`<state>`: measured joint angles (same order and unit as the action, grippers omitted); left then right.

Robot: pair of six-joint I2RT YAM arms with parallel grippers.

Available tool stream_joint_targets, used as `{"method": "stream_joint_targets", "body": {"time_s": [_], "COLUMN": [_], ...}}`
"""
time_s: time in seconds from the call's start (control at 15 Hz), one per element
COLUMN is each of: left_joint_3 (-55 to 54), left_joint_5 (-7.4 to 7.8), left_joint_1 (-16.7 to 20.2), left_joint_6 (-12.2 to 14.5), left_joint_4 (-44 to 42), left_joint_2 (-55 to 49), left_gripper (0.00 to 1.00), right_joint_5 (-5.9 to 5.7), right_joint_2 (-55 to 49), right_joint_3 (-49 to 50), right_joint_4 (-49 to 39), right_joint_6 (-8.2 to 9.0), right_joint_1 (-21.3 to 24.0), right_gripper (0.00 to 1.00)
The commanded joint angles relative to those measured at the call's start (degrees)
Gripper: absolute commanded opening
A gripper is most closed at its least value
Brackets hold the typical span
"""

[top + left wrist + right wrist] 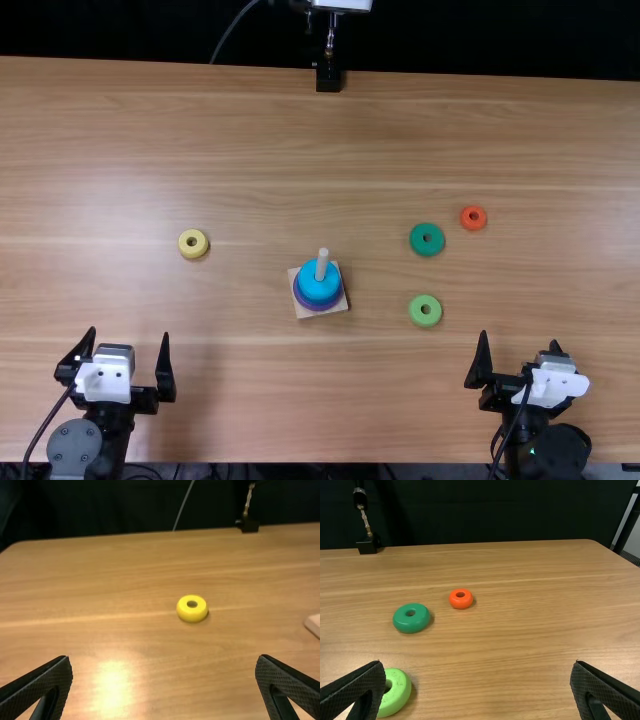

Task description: Build the Hanoi tower: stack the rings onto the peg from bottom to top in this color order: purple, dark blue, light blue, dark green, light green, yellow, orange.

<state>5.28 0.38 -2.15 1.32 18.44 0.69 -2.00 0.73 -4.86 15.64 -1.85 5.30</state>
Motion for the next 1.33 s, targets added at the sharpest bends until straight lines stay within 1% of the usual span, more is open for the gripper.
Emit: {"method": "stream_joint_targets", "body": {"time_s": [0.0, 0.13, 1.0, 1.2, 1.27], "left_joint_3": [-5.3, -5.3, -5.3, -5.3, -5.3], "left_joint_5": [-0.07, -0.07, 0.04, 0.04, 0.04], "left_joint_1": [0.5, 0.4, 0.4, 0.4, 0.4], "left_joint_6": [1.0, 0.9, 0.9, 0.9, 0.9], "left_joint_4": [6.2, 7.3, 7.3, 7.3, 7.3], "left_joint_2": [-0.7, -0.7, -0.7, -0.7, -0.7], "left_gripper": [1.00, 1.00, 1.00, 1.00, 1.00], "right_joint_5": [-0.53, -0.53, -0.53, -0.53, -0.53], "right_joint_2": [-0.7, -0.7, -0.7, -0.7, -0.7], "right_joint_3": [4.1, 4.1, 4.1, 3.9, 4.0], "right_joint_4": [3.8, 3.8, 3.7, 3.8, 3.8], "right_joint_6": [-0.26, -0.26, -0.26, -0.58, -0.37], "right_joint_1": [0.4, 0.4, 0.4, 0.2, 0.4], "right_gripper": [1.00, 1.00, 1.00, 1.00, 1.00]}}
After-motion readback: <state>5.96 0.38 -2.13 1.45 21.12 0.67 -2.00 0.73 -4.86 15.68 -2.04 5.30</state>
